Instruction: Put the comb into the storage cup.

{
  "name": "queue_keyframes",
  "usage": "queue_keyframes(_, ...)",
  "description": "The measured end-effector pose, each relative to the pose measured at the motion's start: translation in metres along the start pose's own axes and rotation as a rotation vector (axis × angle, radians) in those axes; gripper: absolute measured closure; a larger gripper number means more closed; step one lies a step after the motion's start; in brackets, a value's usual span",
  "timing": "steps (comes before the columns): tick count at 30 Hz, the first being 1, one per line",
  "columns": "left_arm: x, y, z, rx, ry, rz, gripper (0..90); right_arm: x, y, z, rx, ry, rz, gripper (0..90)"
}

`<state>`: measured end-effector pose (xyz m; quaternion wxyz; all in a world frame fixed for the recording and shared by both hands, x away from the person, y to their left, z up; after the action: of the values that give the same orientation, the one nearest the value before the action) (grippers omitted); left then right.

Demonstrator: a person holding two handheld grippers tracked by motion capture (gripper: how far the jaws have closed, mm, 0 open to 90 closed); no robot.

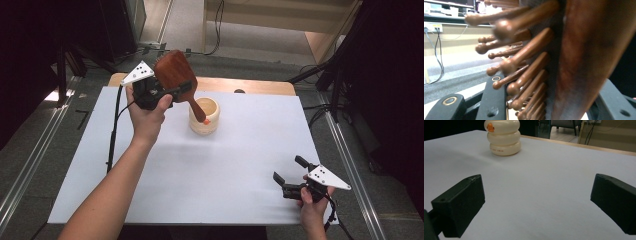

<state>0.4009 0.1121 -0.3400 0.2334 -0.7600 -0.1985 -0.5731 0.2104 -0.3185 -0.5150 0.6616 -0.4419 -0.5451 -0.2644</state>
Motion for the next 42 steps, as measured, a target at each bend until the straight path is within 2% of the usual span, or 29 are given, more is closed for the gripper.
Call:
queue_keyframes(4, 0.002, 0.004, 0.002, 0.006, 0.001, 0.000, 54.9, 0.000, 0.000, 0.000, 0.003, -0.002, 0.001, 0.0)
queue_keyframes(10, 0.003, 0.008, 0.007, -0.012, -0.015, -0.013, 54.8, 0.000, 0.000, 0.000, 0.006, -0.006, 0.001, 0.0)
queue_keyframes(11, 0.004, 0.009, 0.010, -0.007, -0.024, -0.019, 54.8, 0.000, 0.000, 0.000, 0.006, -0.006, 0.003, 0.0)
queue_keyframes(18, 0.006, 0.016, 0.014, 0.015, -0.004, -0.005, 54.8, 0.000, 0.001, 0.000, 0.007, -0.005, -0.002, 0.0)
queue_keyframes(30, 0.007, 0.020, 0.025, 0.044, -0.023, -0.028, 54.8, 0.000, 0.001, 0.000, 0.009, -0.005, -0.003, 0.0)
queue_keyframes(42, -0.003, 0.033, 0.032, 0.066, -0.029, -0.006, 54.5, 0.000, 0.001, 0.000, 0.008, -0.007, -0.004, 0.0)
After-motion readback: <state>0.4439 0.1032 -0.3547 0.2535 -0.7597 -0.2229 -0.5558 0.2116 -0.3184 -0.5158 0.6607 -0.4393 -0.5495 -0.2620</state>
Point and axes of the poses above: each handheld gripper's, and its own axes: y roughly forward along the jaws, x roughly out of its top, z roughly to its left, the point moved 1 cm from there along y, roughly forward along the jaws, and after that the axes turned 3 degrees about -y, right-handed, at the moved point
